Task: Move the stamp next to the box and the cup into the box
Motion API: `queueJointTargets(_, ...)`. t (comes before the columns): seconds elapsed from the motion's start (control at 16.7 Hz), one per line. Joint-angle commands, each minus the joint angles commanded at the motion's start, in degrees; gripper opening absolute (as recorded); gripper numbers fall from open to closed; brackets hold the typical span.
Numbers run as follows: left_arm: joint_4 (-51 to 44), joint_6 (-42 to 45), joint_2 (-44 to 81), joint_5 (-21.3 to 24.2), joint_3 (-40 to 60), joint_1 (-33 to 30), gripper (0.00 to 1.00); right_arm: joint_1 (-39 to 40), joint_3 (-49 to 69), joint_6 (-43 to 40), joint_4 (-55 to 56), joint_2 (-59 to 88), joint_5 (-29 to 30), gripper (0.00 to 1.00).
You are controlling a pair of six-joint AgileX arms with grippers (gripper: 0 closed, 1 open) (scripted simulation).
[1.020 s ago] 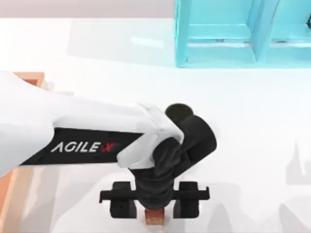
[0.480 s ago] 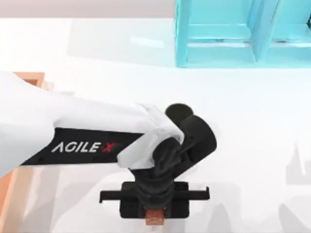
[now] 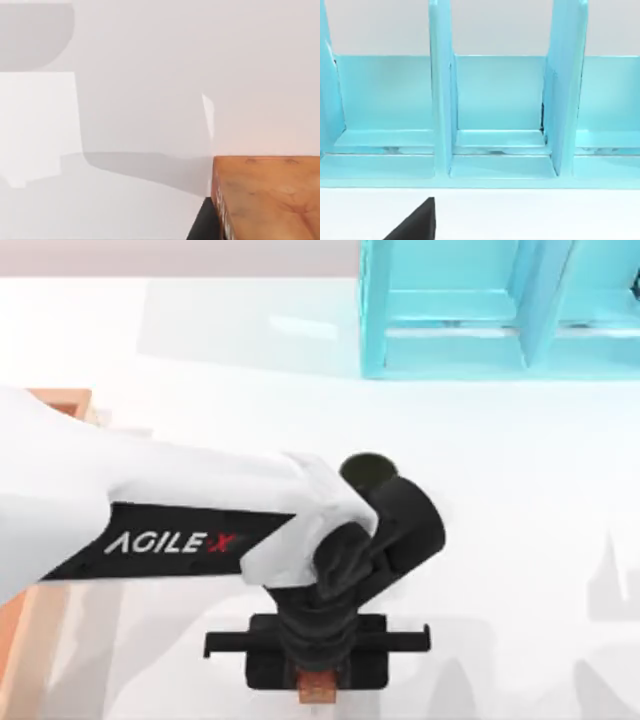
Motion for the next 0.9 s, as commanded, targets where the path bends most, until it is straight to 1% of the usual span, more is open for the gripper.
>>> queueJointTargets(0.18, -3.79, 2.32, -3.93, -0.02, -0.53, 2.97, 0.0, 0.0, 0.0, 0.0, 0.0, 0.0, 0.0, 1.0)
queueJointTargets(0.48, -16.19, 9.68, -18.28, -0.02, -1.72, 10.18, 0.0, 0.0, 0.0, 0.0, 0.0, 0.0, 0.0, 1.0)
queueJointTargets(0.6, -19.58, 12.12, -21.78, -0.02, -2.07, 12.48, 0.0, 0.0, 0.0, 0.0, 0.0, 0.0, 0.0, 1.0)
queueJointTargets(0.9, -20.52, 13.0, -22.58, -0.08, -2.01, 13.02, 0.0, 0.0, 0.0, 0.0, 0.0, 0.0, 0.0, 1.0)
